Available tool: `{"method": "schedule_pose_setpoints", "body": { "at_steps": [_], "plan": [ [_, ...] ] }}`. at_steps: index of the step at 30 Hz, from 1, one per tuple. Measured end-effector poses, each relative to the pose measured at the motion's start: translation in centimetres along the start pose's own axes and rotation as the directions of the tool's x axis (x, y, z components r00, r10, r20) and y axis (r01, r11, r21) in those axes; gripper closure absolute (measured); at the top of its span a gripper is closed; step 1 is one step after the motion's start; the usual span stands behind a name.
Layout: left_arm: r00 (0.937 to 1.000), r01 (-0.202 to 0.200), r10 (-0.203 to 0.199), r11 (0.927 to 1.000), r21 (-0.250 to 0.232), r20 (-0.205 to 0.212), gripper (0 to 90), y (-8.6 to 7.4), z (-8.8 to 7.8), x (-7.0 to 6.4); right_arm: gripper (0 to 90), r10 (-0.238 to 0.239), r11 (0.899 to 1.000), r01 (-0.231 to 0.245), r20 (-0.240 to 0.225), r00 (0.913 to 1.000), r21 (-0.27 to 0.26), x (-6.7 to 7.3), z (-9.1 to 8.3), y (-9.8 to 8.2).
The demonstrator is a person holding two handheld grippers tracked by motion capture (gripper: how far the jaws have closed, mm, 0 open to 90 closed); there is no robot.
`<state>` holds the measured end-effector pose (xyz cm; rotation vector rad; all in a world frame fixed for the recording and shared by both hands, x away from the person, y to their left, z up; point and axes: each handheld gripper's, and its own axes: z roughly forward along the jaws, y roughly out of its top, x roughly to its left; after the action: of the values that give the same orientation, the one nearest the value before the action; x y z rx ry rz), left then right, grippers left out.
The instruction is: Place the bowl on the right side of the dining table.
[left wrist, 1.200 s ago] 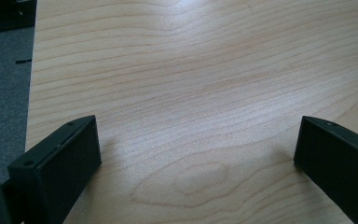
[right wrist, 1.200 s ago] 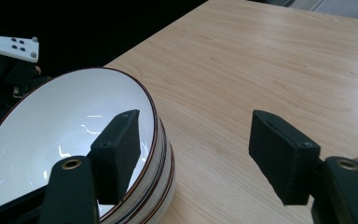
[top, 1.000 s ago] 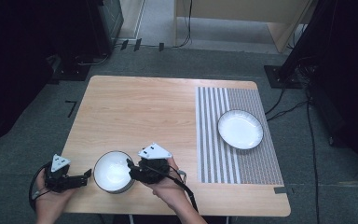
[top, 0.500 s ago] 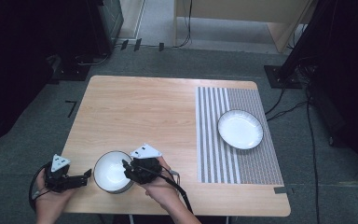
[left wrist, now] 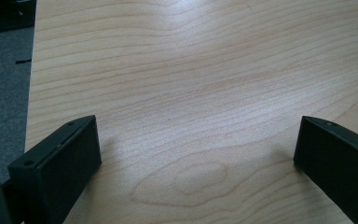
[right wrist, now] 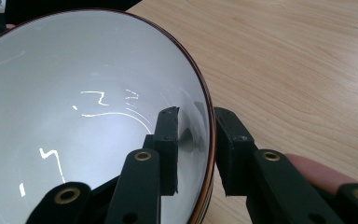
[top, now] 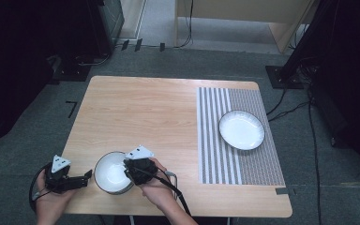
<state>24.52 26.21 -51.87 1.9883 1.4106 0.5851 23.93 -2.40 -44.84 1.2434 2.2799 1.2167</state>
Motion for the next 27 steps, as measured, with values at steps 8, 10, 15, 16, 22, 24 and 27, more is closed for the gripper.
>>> {"method": "schedule_pose_setpoints", "body": {
  "at_steps": [8, 10, 15, 16, 22, 24, 27],
  "plan": [
    [1.0, 0.0, 0.0, 1.0, 0.0, 0.0, 0.0, 0.0, 0.0, 0.0, 80.4, 0.005, 1.0, -0.005, 0.002, 1.0, -0.013, -0.2, -0.6, 0.2],
    [1.0, 0.0, 0.0, 1.0, 0.0, 0.0, 0.0, 0.0, 0.0, 0.0, 80.6, 0.0, 1.0, 0.0, 0.008, 1.0, -0.012, -0.2, -0.6, 0.2],
    [1.0, 0.0, 0.0, 1.0, 0.0, 0.0, 0.0, 0.0, 0.0, 0.0, 81.5, 0.0, 1.0, 0.0, 0.025, 0.9997, -0.016, 0.1, -0.7, 0.2],
    [1.0, 0.0, 0.0, 1.0, 0.0, 0.0, 0.0, 0.0, 0.0, 0.0, 81.7, 0.0, 1.0, 0.0, 0.026, 0.9997, -0.017, 0.1, -0.7, 0.2],
    [1.0, 0.0, 0.0, 1.0, 0.0, 0.0, 0.0, 0.0, 0.0, 0.0, 82.2, 0.013, 1.0, -0.013, 0.027, 0.9996, -0.023, 0.0, -0.8, 0.2],
    [1.0, 0.0, 0.0, 1.0, 0.001, 0.0, 0.0, 0.0, 0.0, 0.0, 83.2, 0.016, 0.999, -0.015, 0.021, 0.9997, -0.035, 0.0, -1.0, 0.4],
    [1.0, -0.001, 0.001, 1.0, 0.001, 0.0, 0.0, 0.0, 0.0, 0.0, 84.5, 0.039, 0.998, -0.039, 0.009, 0.9992, -0.05, -0.1, -1.3, 0.5]
  ]
}}
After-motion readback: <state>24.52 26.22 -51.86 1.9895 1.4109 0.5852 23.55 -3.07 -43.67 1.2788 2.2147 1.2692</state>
